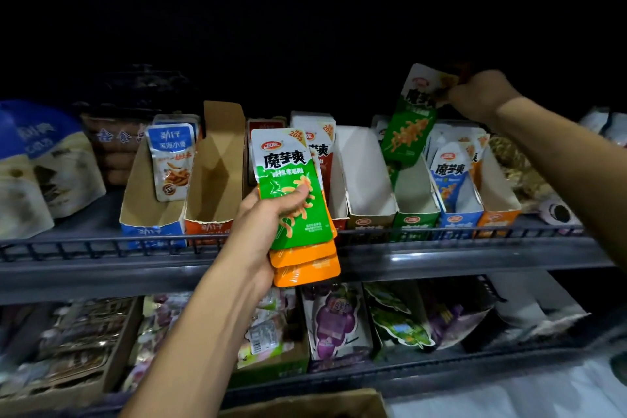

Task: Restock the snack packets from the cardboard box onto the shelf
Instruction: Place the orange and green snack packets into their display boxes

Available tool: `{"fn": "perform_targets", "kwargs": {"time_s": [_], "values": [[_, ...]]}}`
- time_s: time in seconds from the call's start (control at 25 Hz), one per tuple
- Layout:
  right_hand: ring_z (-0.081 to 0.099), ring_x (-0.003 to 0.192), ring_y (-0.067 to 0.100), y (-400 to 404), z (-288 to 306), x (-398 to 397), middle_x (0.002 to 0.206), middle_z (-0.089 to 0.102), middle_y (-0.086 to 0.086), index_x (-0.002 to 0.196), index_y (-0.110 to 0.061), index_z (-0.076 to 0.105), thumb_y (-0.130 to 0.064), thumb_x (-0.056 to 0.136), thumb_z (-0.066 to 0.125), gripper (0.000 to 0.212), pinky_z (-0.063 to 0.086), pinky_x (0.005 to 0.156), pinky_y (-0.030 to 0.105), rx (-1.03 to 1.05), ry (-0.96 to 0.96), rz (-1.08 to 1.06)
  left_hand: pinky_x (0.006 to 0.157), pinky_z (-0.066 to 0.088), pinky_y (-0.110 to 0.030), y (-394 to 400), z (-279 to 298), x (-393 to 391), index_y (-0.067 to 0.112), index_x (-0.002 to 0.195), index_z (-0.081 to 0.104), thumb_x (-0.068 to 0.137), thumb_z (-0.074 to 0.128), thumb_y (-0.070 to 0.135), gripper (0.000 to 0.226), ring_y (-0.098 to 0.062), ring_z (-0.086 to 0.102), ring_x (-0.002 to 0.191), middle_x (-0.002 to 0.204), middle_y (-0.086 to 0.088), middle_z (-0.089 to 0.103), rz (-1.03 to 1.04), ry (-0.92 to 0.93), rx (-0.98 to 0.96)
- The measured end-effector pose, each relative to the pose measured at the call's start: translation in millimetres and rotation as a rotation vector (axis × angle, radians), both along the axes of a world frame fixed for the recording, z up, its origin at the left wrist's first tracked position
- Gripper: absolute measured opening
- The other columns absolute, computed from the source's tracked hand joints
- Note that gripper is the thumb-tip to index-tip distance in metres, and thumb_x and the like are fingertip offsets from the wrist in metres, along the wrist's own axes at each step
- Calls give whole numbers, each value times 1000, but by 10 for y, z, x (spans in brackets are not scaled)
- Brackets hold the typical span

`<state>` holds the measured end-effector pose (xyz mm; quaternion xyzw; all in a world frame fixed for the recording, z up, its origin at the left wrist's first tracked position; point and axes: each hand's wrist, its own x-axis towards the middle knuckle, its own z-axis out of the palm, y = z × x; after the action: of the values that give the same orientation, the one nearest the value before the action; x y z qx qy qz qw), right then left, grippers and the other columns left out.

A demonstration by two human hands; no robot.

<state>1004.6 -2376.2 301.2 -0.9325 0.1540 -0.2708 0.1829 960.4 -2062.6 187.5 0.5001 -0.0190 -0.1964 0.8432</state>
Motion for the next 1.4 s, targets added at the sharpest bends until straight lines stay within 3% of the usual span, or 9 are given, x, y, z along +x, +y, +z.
{"fn": "perform_targets", "kwargs": {"time_s": [0.12, 0.32, 0.48, 0.56, 0.64, 0.8, 0.96, 1.2, 1.4], "values": [[50, 122, 33, 40, -166, 48, 133, 56, 14, 133, -10, 53, -13, 93, 60, 41, 40, 101, 39, -179, 104, 92, 63, 61, -40, -31, -4, -2, 15, 120, 65, 81, 76, 15, 40, -28, 75, 82, 101, -9, 76, -6, -1, -9], [58, 95, 36, 232, -513, 156, 101, 64, 19, 106, -12, 65, -21, 92, 59, 18, 38, 82, 40, -811, 93, -25, 55, 58, -34, -101, -18, -41, 14, 117, 65, 81, 75, 11, 37, -24, 74, 71, 98, -10, 77, -11, 18, -19], [53, 108, 41, 293, -554, 124, 114, 60, 24, 123, -11, 58, -27, 90, 62, 37, 34, 94, 46, -798, 56, -195, 56, 59, -34, -123, -17, -47, 15, 115, 66, 82, 75, 11, 35, -22, 74, 71, 95, -8, 77, -23, 5, -22], [53, 105, 40, 432, -525, -8, 109, 62, 22, 117, -10, 60, -26, 88, 62, 33, 36, 87, 42, -673, -90, -182, 57, 59, -33, -142, -13, -69, 15, 113, 67, 81, 76, 12, 34, -21, 75, 72, 93, -6, 78, -20, -15, -5], [58, 87, 31, 672, -504, -246, 92, 64, 14, 98, -12, 62, -26, 89, 60, 17, 37, 70, 32, -291, -286, 42, 56, 59, -31, -174, -7, -107, 15, 111, 67, 79, 78, 13, 33, -19, 75, 73, 91, -5, 78, -18, -43, 12], [61, 73, 13, 1350, -721, -785, 82, 64, 0, 98, -15, 59, -44, 84, 68, 33, 44, 59, 27, 534, -52, 364, 55, 58, -27, -259, -26, -203, 17, 102, 69, 79, 78, 6, 27, -15, 73, 72, 89, -4, 78, -8, -125, 50], [68, 66, 13, 1480, -863, -912, 77, 70, 1, 99, -9, 55, -10, 80, 75, 28, 50, 55, 24, 983, -62, 464, 66, 60, -27, -283, -57, -272, 20, 98, 66, 75, 79, -2, 34, -12, 73, 75, 85, 2, 77, -26, -241, 132], [70, 87, 24, 1260, -880, -860, 104, 71, 11, 124, -7, 48, 9, 82, 64, 48, 60, 73, 37, 1322, -251, 436, 65, 60, -31, -303, -56, -281, 18, 99, 65, 81, 73, 2, 26, -17, 73, 77, 89, -1, 77, -96, -195, 55], [68, 86, 22, 951, -687, -776, 97, 71, 6, 106, -22, 56, 3, 84, 63, 34, 56, 71, 36, 1102, -320, 375, 57, 58, -28, -312, -33, -209, 20, 98, 66, 85, 71, 6, 20, -14, 73, 70, 84, 0, 77, -71, -159, 16]]}}
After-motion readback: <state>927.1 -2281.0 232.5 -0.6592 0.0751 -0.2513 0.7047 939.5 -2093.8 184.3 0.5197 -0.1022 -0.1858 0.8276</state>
